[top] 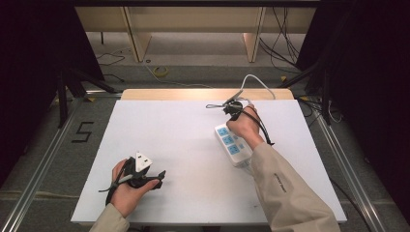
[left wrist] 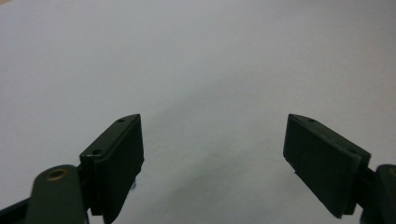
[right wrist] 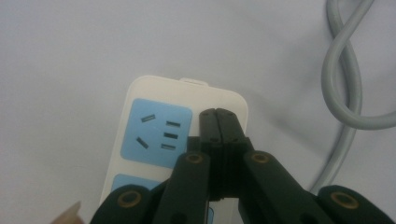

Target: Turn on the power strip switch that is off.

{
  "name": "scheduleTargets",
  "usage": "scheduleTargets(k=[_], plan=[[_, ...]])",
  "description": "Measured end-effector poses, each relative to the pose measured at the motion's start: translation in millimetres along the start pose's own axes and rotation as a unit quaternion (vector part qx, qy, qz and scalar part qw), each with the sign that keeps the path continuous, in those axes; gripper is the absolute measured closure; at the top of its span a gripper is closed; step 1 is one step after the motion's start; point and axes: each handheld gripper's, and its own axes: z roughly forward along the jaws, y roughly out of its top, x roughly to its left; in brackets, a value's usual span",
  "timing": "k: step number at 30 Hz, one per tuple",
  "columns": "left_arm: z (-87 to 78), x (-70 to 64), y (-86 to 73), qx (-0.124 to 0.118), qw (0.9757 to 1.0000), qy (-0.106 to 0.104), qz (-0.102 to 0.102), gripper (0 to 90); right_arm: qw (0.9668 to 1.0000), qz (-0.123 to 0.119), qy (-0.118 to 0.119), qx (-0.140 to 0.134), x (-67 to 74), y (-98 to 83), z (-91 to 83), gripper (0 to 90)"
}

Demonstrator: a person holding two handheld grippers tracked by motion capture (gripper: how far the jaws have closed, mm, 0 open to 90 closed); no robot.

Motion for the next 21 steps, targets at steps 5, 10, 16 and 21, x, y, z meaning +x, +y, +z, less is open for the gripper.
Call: scheduleTargets(k=[5, 10, 16, 21], plan=[[0.2, -0.3, 0.0, 0.0, 1.0, 0.0, -0.001, 20.1, 1.0, 0.002, 0.001, -0.001, -0.3, -0.7, 0.4, 90.0], [0.5, -0.5, 0.0, 0.001, 1.0, -0.001, 0.0, 20.1, 1.0, 0.003, 0.003, 0.001, -0.8, -0.7, 0.7, 90.0], [0.5, -1.1, 0.1, 0.0, 1.0, 0.0, 0.0, 20.1, 1.0, 0.003, 0.005, -0.001, -1.4, -1.8, 1.4, 90.0], [1.3, -1.6, 0.5, 0.002, 1.0, -0.001, 0.002, 20.1, 1.0, 0.002, 0.0, -0.001, 0.2, -1.7, 1.3, 90.0]])
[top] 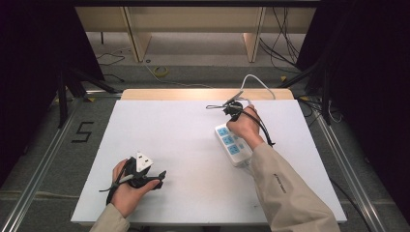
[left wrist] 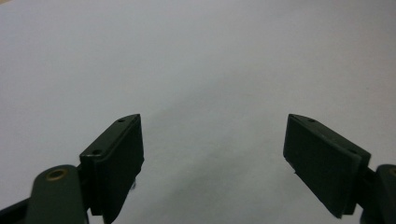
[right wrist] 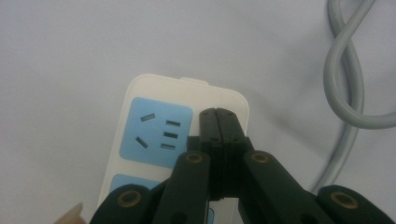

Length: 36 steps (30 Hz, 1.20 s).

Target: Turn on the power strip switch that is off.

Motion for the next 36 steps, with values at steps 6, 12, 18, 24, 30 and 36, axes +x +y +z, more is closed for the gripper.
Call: scheduleTargets(k=[6, 12, 18, 24, 30, 36], plan=[[0.4, -0.3, -0.2, 0.001, 1.0, -0.001, -0.002, 20.1, 1.0, 0.004, 0.001, -0.005, -0.4, -1.3, -0.2, 90.0], [0.5, -0.6, -0.3, 0.002, 1.0, -0.001, -0.001, 20.0, 0.9999, 0.008, 0.004, -0.009, -1.6, -2.1, -0.2, 90.0], [0.4, -0.7, -0.2, 0.002, 1.0, 0.0, 0.001, 20.0, 0.9997, 0.014, 0.006, -0.02, -1.9, -5.4, -0.5, 90.0], [0.6, -0.9, -0.3, 0.002, 1.0, -0.001, 0.001, 20.0, 0.9996, 0.01, 0.008, -0.023, 0.1, -5.6, -1.6, 90.0], [0.8, -0.8, -0.3, 0.002, 1.0, 0.0, 0.001, 20.1, 0.9994, 0.015, 0.01, -0.03, 0.4, -7.4, -2.5, 90.0], [0.9, -1.5, 0.0, 0.003, 1.0, 0.001, 0.001, 20.1, 0.9991, 0.011, 0.011, -0.039, -0.3, -7.5, -8.5, 90.0]])
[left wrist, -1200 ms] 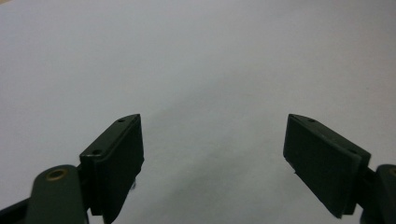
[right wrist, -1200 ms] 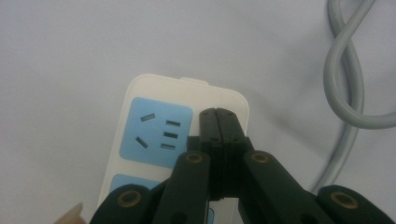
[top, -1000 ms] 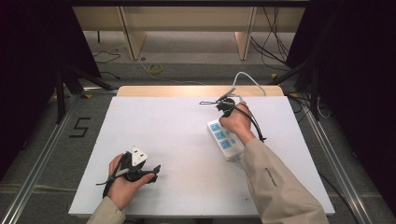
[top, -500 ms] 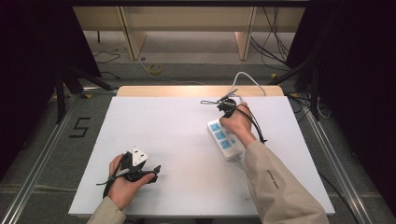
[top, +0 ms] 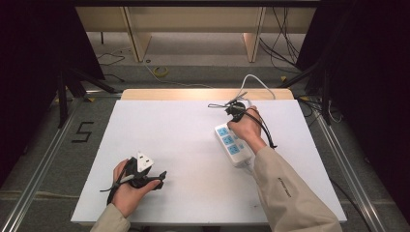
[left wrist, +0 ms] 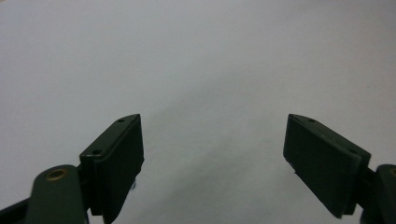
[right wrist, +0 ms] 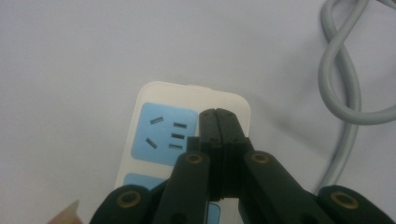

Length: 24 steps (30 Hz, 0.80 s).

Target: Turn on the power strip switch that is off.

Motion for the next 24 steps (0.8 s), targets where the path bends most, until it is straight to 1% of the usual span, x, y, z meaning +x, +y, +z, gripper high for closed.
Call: scheduleTargets(k=[13, 24], plan=[[0.9, -0.9, 0.1, 0.0, 1.0, 0.0, 0.001, 20.1, 1.0, -0.002, 0.005, 0.001, 0.1, -4.3, -10.8, 90.0], [1.0, -1.0, -0.3, 0.001, 1.0, 0.001, 0.0, 20.2, 0.9997, -0.004, 0.022, 0.003, 1.4, -15.6, -19.8, 90.0]])
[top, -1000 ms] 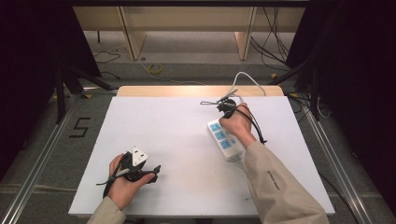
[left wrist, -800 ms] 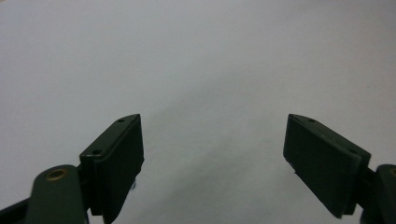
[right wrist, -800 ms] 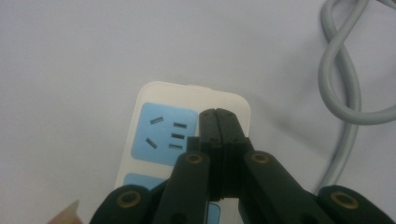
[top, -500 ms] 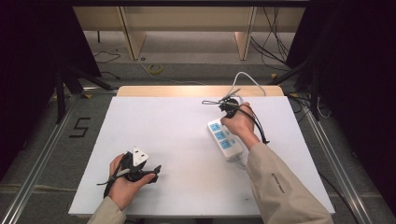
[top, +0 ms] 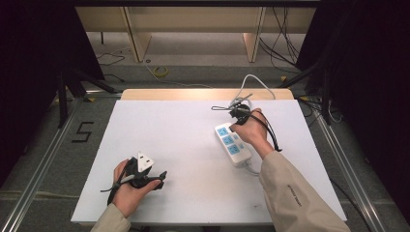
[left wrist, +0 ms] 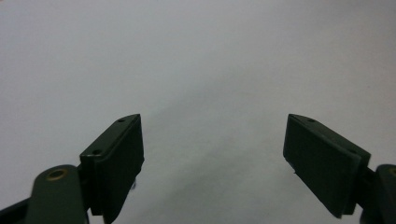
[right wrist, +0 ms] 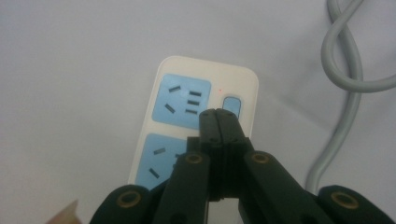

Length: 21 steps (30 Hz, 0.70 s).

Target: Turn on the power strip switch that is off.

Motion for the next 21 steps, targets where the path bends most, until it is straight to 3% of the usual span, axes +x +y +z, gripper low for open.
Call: scheduleTargets(k=[5, 18, 21], plan=[[0.0, 0.2, -0.2, 0.001, 1.0, 0.0, 0.001, 20.2, 0.9999, -0.001, 0.004, -0.012, 2.0, -8.1, -5.0, 90.0], [0.3, -0.7, -0.7, 0.007, 1.0, -0.002, 0.001, 21.1, 0.9998, 0.001, 0.016, -0.014, 0.6, -37.4, -15.0, 90.0], [-0.2, -1.1, -0.5, 0.009, 1.0, -0.002, 0.002, 21.7, 0.9995, 0.004, 0.029, -0.013, -1.2, -45.0, -17.4, 90.0]])
